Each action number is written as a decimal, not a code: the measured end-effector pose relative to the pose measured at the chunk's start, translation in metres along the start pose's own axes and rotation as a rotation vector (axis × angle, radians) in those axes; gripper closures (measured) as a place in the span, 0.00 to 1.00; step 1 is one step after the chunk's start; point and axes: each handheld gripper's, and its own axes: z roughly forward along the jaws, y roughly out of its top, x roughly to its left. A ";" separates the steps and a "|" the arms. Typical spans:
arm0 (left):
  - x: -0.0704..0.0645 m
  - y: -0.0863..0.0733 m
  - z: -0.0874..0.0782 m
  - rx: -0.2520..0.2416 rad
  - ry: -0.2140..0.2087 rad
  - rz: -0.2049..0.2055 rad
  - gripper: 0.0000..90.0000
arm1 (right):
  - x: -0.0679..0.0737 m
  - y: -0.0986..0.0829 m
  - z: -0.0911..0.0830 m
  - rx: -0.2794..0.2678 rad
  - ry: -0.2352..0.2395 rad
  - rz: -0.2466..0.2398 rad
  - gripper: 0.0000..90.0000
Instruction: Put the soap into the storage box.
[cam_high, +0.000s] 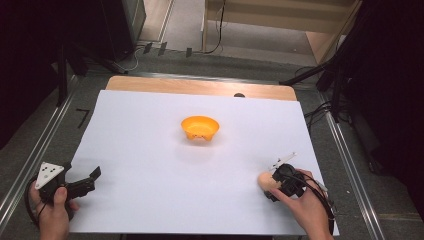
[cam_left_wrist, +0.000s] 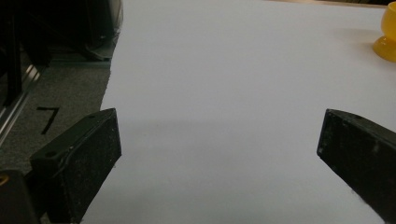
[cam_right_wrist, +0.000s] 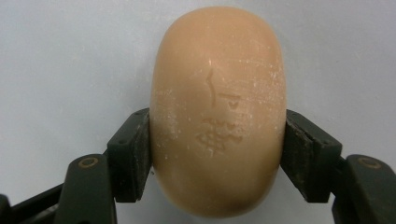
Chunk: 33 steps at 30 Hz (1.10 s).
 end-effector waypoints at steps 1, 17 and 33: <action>0.000 0.000 0.000 0.002 -0.001 0.000 0.01 | 0.000 0.000 -0.001 -0.009 0.002 -0.002 0.38; 0.000 0.000 0.000 0.000 0.008 -0.001 0.00 | 0.000 0.032 -0.023 -0.050 -0.013 -0.092 0.38; 0.000 0.000 0.000 -0.002 0.002 0.000 0.01 | 0.001 0.077 -0.034 -0.069 -0.025 -0.176 0.38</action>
